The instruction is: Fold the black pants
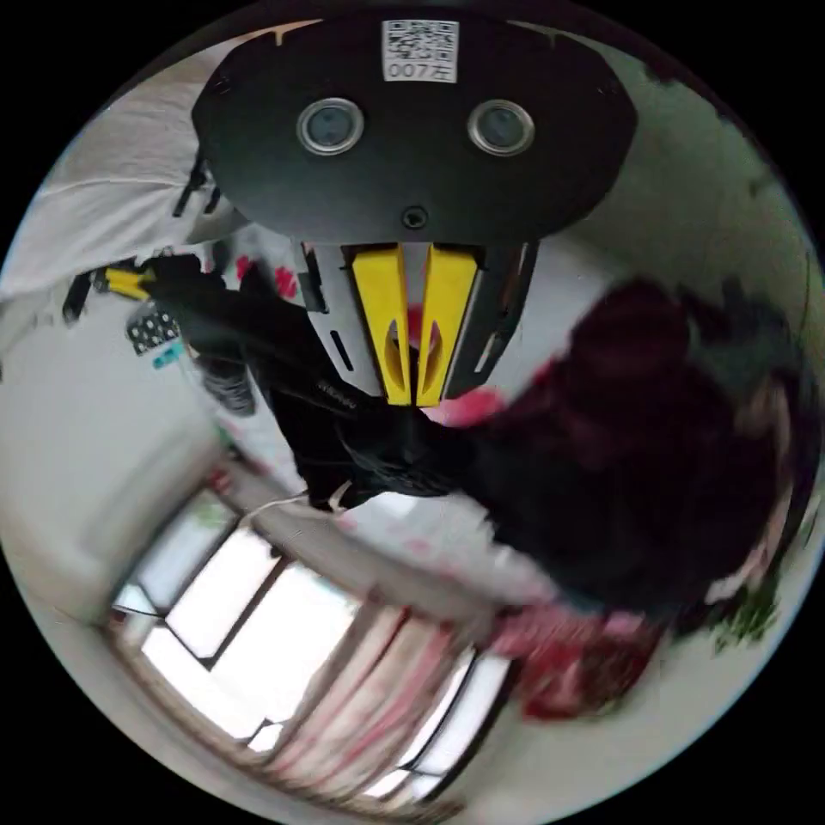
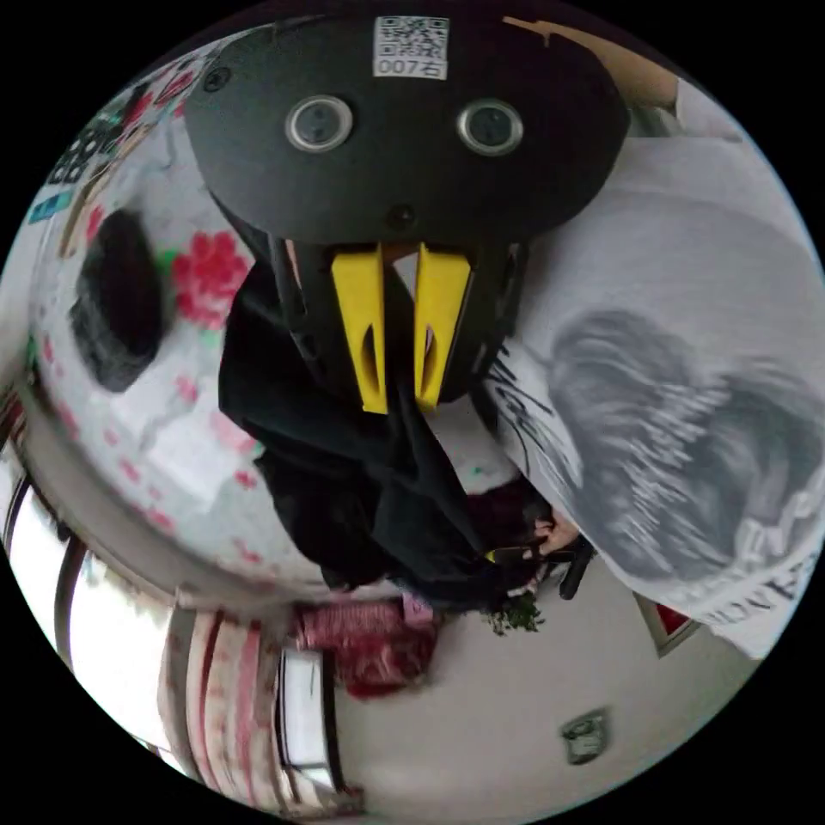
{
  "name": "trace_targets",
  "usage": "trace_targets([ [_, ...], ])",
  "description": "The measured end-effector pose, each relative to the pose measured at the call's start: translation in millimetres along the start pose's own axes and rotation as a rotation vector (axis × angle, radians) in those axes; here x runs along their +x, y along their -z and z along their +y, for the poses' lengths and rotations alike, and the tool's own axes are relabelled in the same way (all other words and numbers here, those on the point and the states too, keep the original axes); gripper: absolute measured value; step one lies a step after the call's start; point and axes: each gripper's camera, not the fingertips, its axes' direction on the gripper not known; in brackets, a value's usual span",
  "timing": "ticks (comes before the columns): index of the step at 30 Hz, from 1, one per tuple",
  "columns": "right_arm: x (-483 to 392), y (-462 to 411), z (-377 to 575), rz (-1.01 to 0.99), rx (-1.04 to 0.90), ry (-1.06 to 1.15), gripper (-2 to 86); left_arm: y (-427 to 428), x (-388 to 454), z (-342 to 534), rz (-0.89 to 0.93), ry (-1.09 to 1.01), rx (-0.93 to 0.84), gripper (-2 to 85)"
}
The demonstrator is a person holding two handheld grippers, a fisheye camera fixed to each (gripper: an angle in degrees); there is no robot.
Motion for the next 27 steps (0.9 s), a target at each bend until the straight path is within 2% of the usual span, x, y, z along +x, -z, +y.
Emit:
trace_targets([
  [2, 13, -51, 16, -0.012, -0.142, -0.094, 7.2, -31, -57, 48, -0.055, 0.222, -0.198, 1.4],
  [4, 30, -79, 36, 0.013, -0.235, -0.199, 8.0, -34, -76, 66, -0.048, 0.289, -0.212, 3.4],
  [7, 73, -74, 74, 0.104, -0.220, -0.445, 9.1, -39, -73, 59, -0.096, 0.208, -0.237, 5.5],
  [12, 169, -19, 184, 0.370, -0.050, -1.104, 10.2, -72, -52, 26, -0.070, 0.084, -0.247, 8.1],
  [15, 206, -15, 227, 0.446, -0.071, -1.285, 10.5, -116, -33, 10, -0.027, 0.017, -0.295, 10.2],
  [19, 239, -35, 244, 0.455, -0.184, -1.337, 10.7, -208, -11, 13, -0.162, -0.098, -0.528, 9.9],
  [20, 246, -45, 243, 0.459, -0.236, -1.334, 10.5, -219, -2, 19, -0.254, -0.166, -0.513, 8.6],
  [22, 246, -52, 229, 0.490, -0.270, -1.234, 9.7, -227, 9, 22, -0.312, -0.245, -0.509, 6.5],
  [24, 247, -54, 219, 0.484, -0.377, -1.145, 8.9, -226, 12, 18, -0.317, -0.233, -0.540, 3.7],
  [27, 236, -18, 243, 0.625, -0.356, -1.206, 8.8, -205, 10, 25, -0.340, -0.279, -0.541, 1.9],
])
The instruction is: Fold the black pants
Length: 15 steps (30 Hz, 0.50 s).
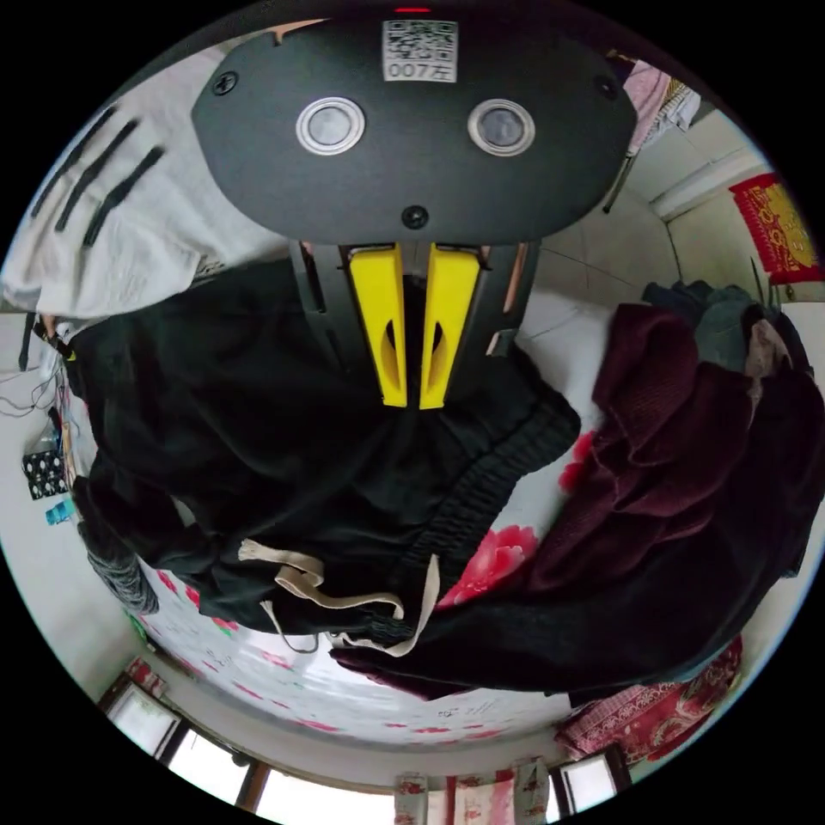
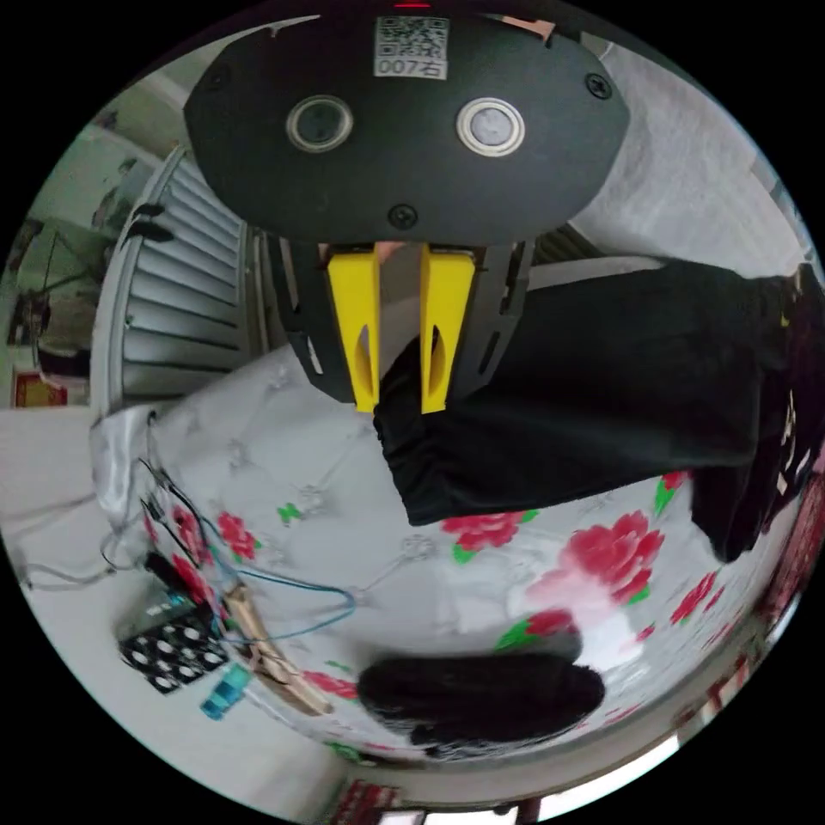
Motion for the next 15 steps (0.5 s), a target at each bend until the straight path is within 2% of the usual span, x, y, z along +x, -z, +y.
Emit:
trace_targets([
  [4, 54, 22, 25, -0.077, 0.074, -0.161, 10.2, 11, -31, 53, 0.107, 0.108, 0.022, 2.2],
  [7, 49, 50, 25, -0.081, 0.166, -0.161, 10.9, 30, -54, 82, 0.047, 0.274, 0.075, 1.9],
  [9, 16, 71, 9, -0.248, 0.289, -0.035, 11.2, 45, -59, 81, 0.042, 0.270, 0.128, 3.4],
  [11, -17, 73, -14, -0.402, 0.305, 0.076, 11.5, 58, -55, 56, 0.057, 0.228, 0.208, 5.2],
  [13, -56, 65, -42, -0.570, 0.263, 0.179, 11.8, 56, -46, 23, 0.109, 0.180, 0.252, 6.7],
  [15, -116, 42, -77, -0.737, 0.142, 0.291, 11.5, 44, -30, -15, 0.158, 0.121, 0.263, 7.8],
])
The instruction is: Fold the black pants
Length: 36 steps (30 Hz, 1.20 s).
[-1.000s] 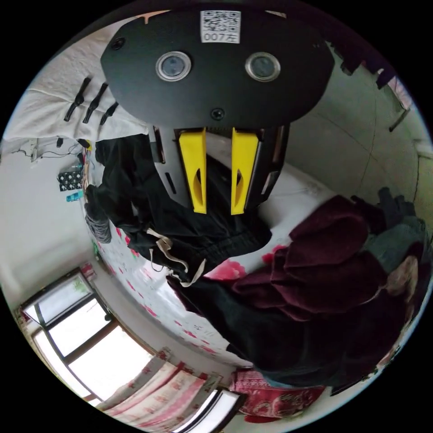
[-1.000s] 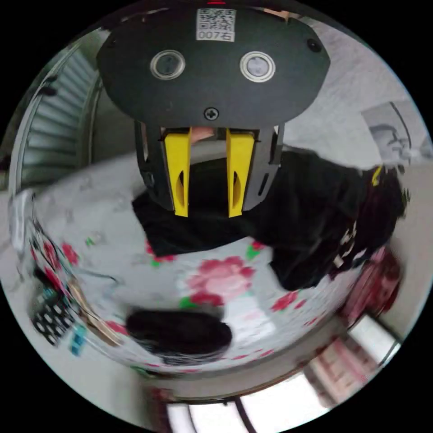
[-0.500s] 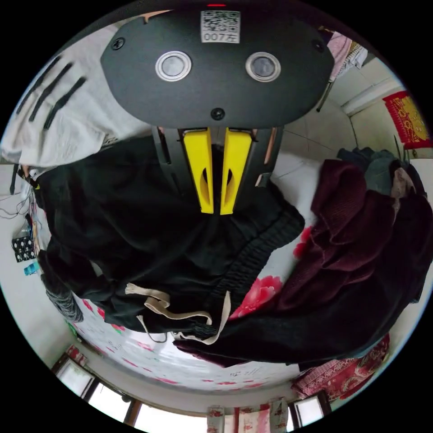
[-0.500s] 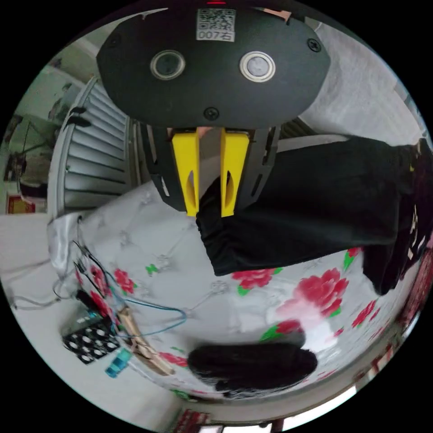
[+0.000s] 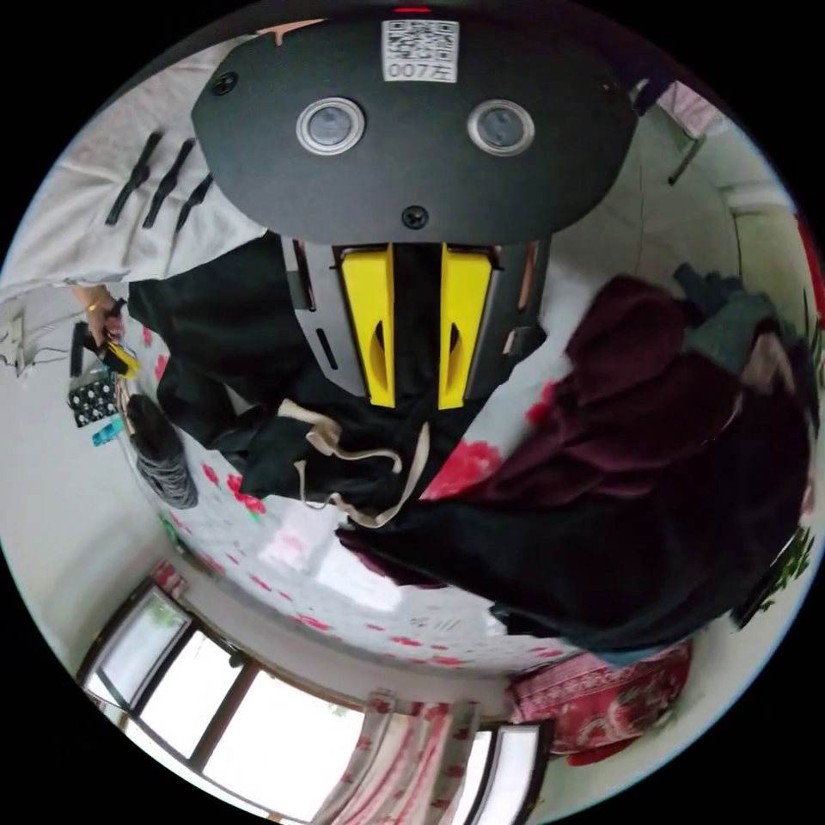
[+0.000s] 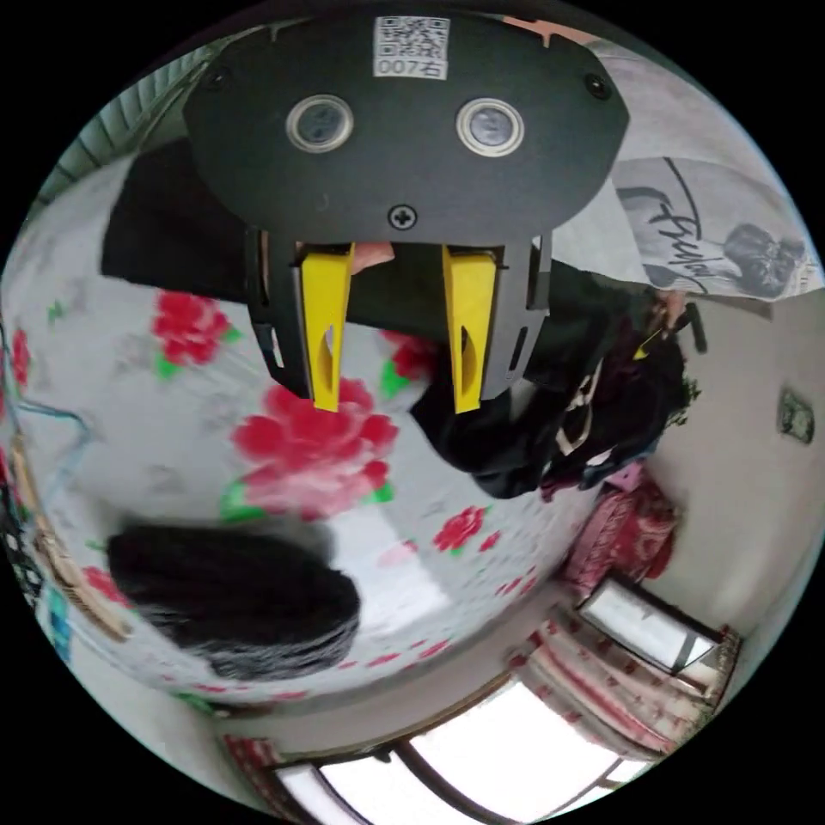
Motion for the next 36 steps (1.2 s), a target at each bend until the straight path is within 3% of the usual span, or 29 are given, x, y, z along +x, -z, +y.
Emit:
trace_targets([
  [3, -24, -81, -28, -0.083, -0.192, -0.015, 9.2, -60, 32, -44, 0.007, -0.081, -0.080, 8.5],
  [5, -44, -105, -39, -0.018, -0.258, -0.029, 6.5, -109, 51, -69, -0.032, -0.131, -0.185, 8.0],
  [7, -76, -85, -49, 0.080, -0.135, 0.077, 5.2, -142, 58, -79, -0.137, -0.161, -0.264, 6.5],
  [9, -133, -23, -58, 0.186, 0.079, 0.342, 4.7, -176, 61, -80, -0.236, -0.219, -0.374, 5.8],
  [12, -210, 40, -41, 0.445, 0.265, 0.738, 4.6, -185, 70, -79, -0.287, -0.351, -0.324, 5.5],
  [15, -241, 62, -17, 0.522, 0.277, 0.901, 4.7, -193, 57, -87, -0.366, -0.308, -0.307, 5.2],
  [19, -200, 22, -6, 0.583, 0.070, 0.747, 5.8, -200, 27, -108, -0.284, -0.164, -0.327, 5.3],
  [21, -146, -23, 0, 0.528, -0.204, 0.518, 6.6, -204, 27, -111, -0.272, -0.163, -0.344, 5.3],
  [23, -119, -37, 10, 0.470, -0.296, 0.411, 7.1, -202, 30, -104, -0.267, -0.191, -0.323, 5.0],
  [29, -80, -1, -5, 0.411, -0.041, 0.165, 8.8, -161, 37, -86, -0.252, -0.063, -0.189, -0.5],
  [32, -70, -24, -30, 0.420, -0.084, 0.182, 9.3, -143, 55, -84, -0.202, -0.076, -0.101, -0.8],
  [36, -92, -102, -54, 0.345, -0.242, 0.326, 8.2, -162, 81, -98, -0.181, -0.147, -0.130, -0.7],
])
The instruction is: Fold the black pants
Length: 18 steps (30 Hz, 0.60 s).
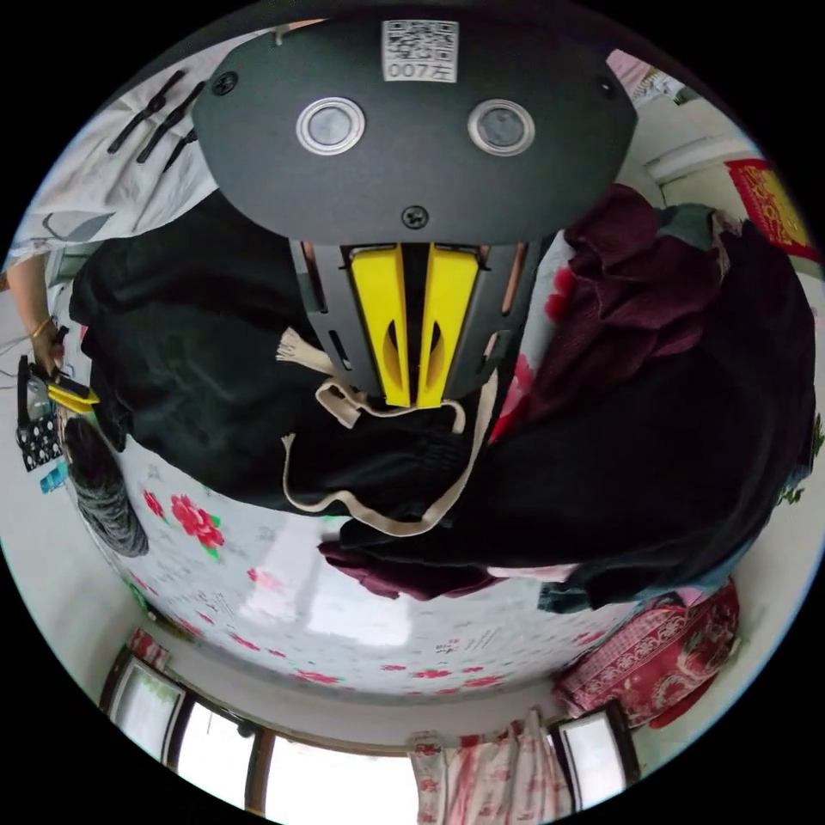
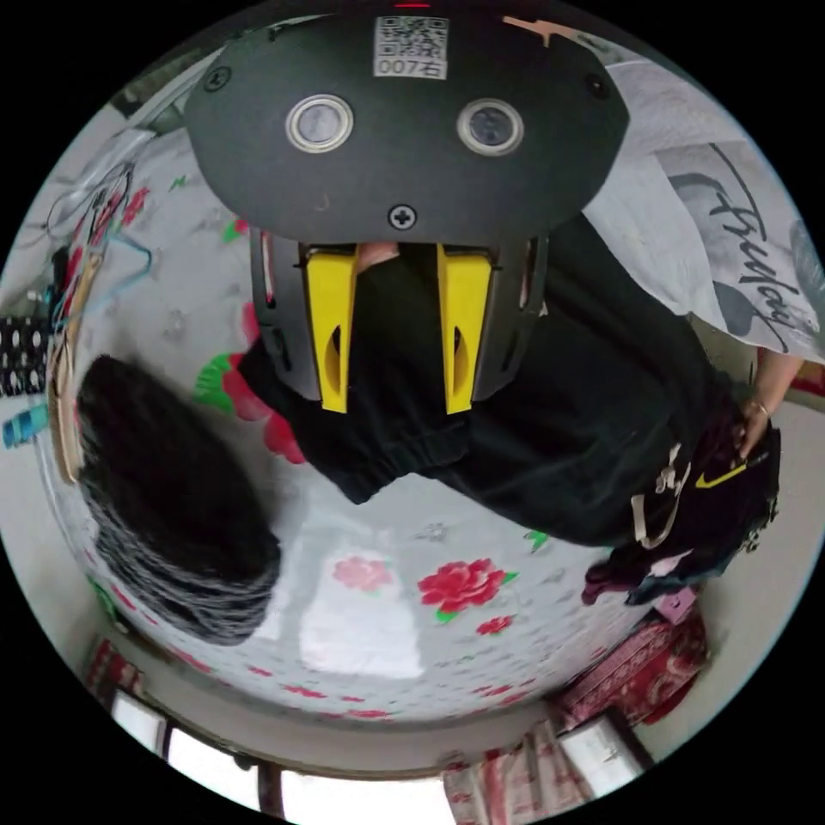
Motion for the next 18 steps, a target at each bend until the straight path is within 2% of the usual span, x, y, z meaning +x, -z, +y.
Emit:
trace_targets([
  [3, -22, -46, -17, 0.062, -0.131, 0.062, 4.8, -30, 25, -23, 0.013, -0.055, -0.074, -0.6],
  [7, -3, 1, 1, 0.155, 0.022, 0.041, 2.4, -83, 45, -37, -0.071, -0.092, -0.250, -0.8],
  [9, 39, 68, 42, 0.231, 0.166, -0.104, 2.4, -83, 48, -36, -0.075, -0.092, -0.208, -0.9],
  [11, 80, 108, 85, 0.296, 0.218, -0.265, 3.2, -86, 48, -37, -0.072, -0.050, -0.203, -1.0],
  [15, 168, 132, 183, 0.341, 0.127, -0.702, 5.6, -89, 54, -35, -0.089, -0.037, -0.195, -1.0],
  [18, 174, 139, 195, 0.337, 0.207, -0.761, 6.4, -89, 58, -42, -0.101, -0.027, -0.239, -1.0],
])
